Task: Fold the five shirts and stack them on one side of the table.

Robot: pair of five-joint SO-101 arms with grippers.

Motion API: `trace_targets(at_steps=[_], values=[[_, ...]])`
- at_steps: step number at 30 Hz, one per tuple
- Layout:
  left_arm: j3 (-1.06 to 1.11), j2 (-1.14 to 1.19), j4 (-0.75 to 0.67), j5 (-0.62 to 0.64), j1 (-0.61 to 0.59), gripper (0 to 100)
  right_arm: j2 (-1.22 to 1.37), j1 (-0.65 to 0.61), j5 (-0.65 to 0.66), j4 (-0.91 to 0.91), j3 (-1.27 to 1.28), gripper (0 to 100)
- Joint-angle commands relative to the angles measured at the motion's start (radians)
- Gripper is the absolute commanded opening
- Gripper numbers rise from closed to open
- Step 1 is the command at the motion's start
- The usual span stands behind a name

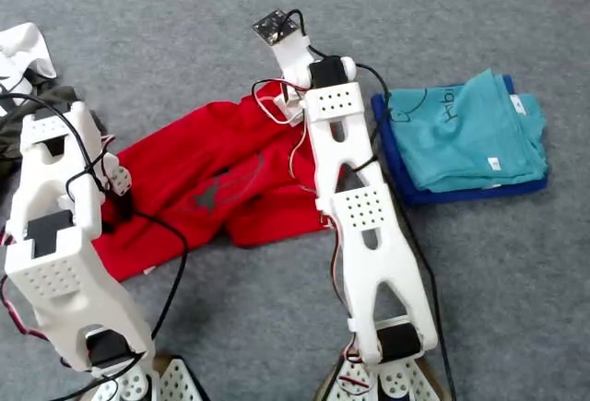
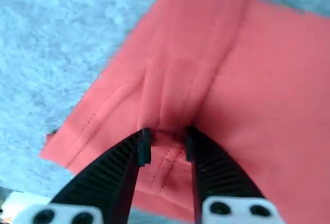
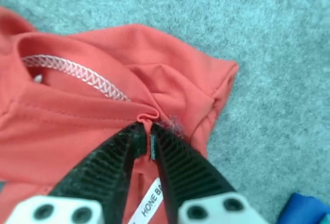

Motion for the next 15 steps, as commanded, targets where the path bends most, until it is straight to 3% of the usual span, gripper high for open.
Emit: trace_targets(at_steps=[1, 5, 15], values=[[-0.04, -0.004, 0.023, -0.087, 0.015, 14, -0.005, 0.021, 0.008, -0.021, -0.045, 0.2], [-0.031, 0.001, 0.002, -0.152, 0.018, 14, -0.005, 0.021, 0.008, -0.021, -0.045, 0.2], [0.015, 0.05, -0.029, -0.146, 0.048, 9, -0.005, 0.021, 0.008, -0.021, -0.045, 0.3]])
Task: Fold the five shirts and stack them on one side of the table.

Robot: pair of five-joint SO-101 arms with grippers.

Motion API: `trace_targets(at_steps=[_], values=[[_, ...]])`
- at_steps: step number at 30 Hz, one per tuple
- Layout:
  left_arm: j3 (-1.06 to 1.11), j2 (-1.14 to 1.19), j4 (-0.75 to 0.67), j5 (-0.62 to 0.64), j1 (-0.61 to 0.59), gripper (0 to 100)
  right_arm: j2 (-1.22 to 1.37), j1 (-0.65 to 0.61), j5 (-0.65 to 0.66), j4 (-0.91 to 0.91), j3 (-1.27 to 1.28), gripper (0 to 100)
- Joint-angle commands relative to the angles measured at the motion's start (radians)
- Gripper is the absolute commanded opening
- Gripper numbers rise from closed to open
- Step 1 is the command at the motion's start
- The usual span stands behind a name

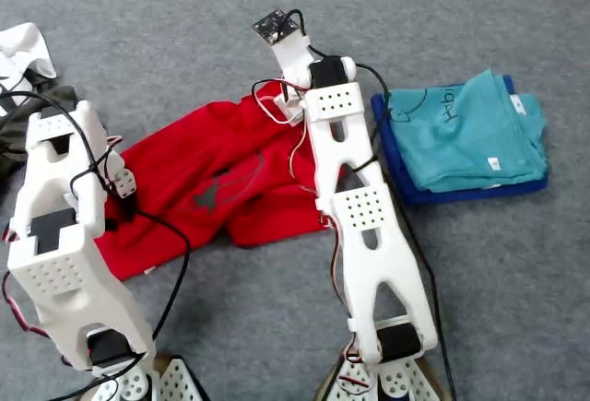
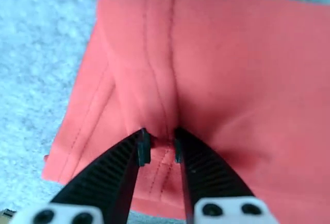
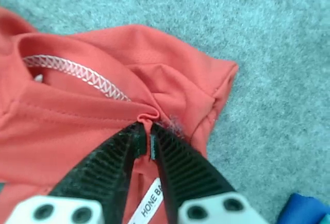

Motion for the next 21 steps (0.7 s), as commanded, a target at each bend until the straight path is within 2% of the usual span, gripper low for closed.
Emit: trace_targets(at_steps=[1, 11, 14, 21], values=[[0.017, 0.044, 0.0, 0.012, 0.026, 9, -0.005, 0.021, 0.008, -0.018, -0.045, 0.3], [0.008, 0.119, -0.006, 0.018, 0.026, 9, -0.005, 0.021, 0.008, -0.018, -0.045, 0.3], [0.009, 0.119, -0.032, 0.021, 0.026, 2, -0.005, 0.021, 0.008, -0.02, -0.045, 0.3], [-0.057, 0.119, -0.051, 0.015, 0.018, 2, -0.005, 0.021, 0.008, -0.041, -0.045, 0.3]])
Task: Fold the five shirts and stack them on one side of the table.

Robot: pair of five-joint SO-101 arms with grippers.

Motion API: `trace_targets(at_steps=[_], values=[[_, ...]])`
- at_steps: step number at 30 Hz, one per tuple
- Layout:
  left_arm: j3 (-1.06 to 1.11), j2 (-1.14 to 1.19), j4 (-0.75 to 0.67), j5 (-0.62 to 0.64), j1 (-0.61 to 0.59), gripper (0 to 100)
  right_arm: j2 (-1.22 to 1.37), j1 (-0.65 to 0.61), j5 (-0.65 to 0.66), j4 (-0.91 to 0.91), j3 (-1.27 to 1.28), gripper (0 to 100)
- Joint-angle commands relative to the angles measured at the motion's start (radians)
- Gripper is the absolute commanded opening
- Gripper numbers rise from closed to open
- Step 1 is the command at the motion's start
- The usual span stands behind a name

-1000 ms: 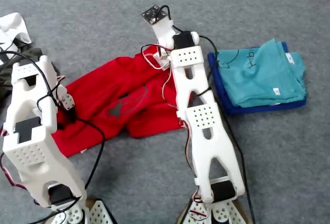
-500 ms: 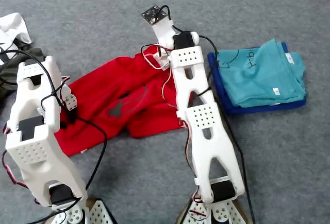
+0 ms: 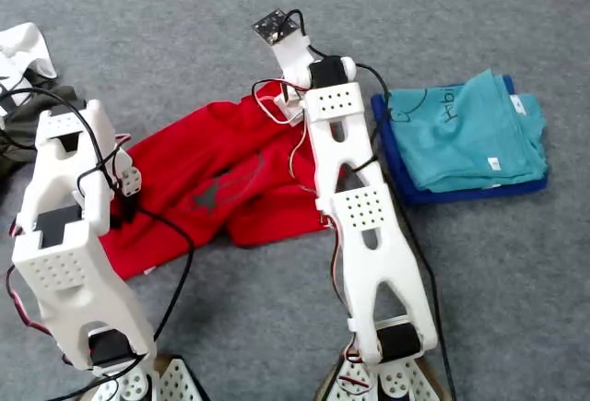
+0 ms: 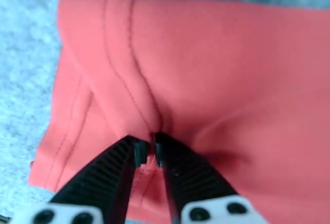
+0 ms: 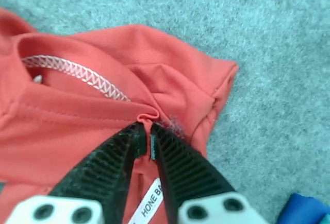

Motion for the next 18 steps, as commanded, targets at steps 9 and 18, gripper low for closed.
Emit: trace_targets(at_steps=[9, 18], values=[[-0.413, -0.165, 0.166, -0.101, -0.008, 2, -0.013, 0.019, 0.021, -0.051, -0.047, 0.2], [-0.867, -0.38, 0.285, -0.114, -0.109, 2, -0.375, 0.024, -0.021, 0.012, -0.048, 0.2]])
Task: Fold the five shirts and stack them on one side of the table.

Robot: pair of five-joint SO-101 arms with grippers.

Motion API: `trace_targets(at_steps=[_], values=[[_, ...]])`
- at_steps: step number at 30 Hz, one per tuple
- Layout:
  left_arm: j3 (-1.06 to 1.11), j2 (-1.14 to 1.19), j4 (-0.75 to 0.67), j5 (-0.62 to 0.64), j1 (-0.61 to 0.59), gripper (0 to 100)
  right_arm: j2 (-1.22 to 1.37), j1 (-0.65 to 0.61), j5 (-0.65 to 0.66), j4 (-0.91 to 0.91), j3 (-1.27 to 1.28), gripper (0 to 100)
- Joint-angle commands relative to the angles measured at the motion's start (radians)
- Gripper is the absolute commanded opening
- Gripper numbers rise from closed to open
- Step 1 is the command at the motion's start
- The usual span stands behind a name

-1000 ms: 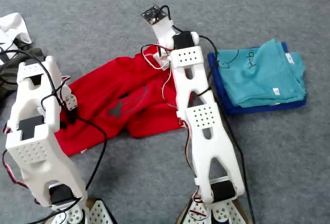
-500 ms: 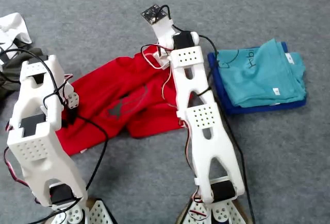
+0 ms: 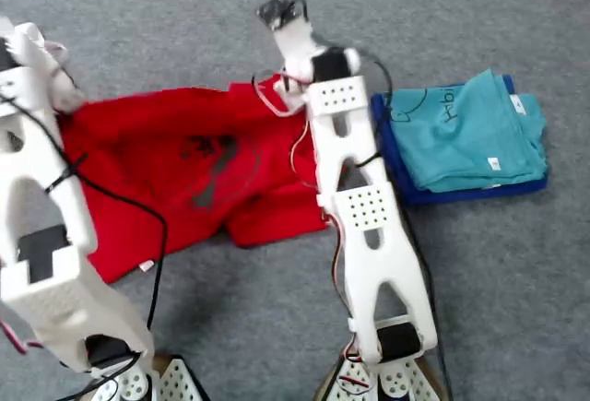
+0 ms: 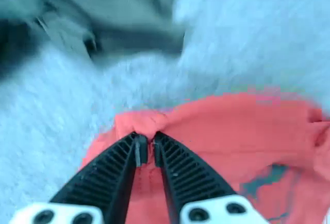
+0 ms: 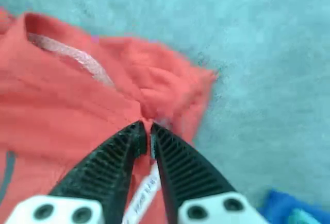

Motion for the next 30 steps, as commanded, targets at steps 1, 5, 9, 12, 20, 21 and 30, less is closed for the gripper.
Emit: trace_targets(at_steps=[1, 5, 9, 12, 20, 21, 30], values=[[-0.206, -0.094, 0.054, -0.009, -0.031, 2, -0.292, 0.022, 0.006, 0.014, -0.048, 0.3], [-0.344, -0.122, 0.077, -0.005, -0.075, 2, -0.532, 0.019, 0.029, -0.017, -0.047, 0.3], [-0.442, -0.159, 0.077, -0.006, -0.135, 2, -0.743, 0.022, 0.028, -0.144, -0.047, 0.2], [-0.456, -0.18, 0.078, -0.008, -0.146, 2, -0.866, 0.021, 0.026, -0.301, -0.045, 0.2], [-0.301, -0.182, 0.084, -0.009, -0.146, 2, -1.093, 0.016, 0.075, -0.5, 0.007, 0.2], [-0.272, -0.182, 0.084, -0.009, -0.146, 2, -1.125, 0.016, 0.092, -0.5, 0.039, 0.2], [-0.358, -0.191, 0.086, -0.008, -0.163, 2, -1.365, 0.016, 0.109, -0.499, 0.421, 0.2]])
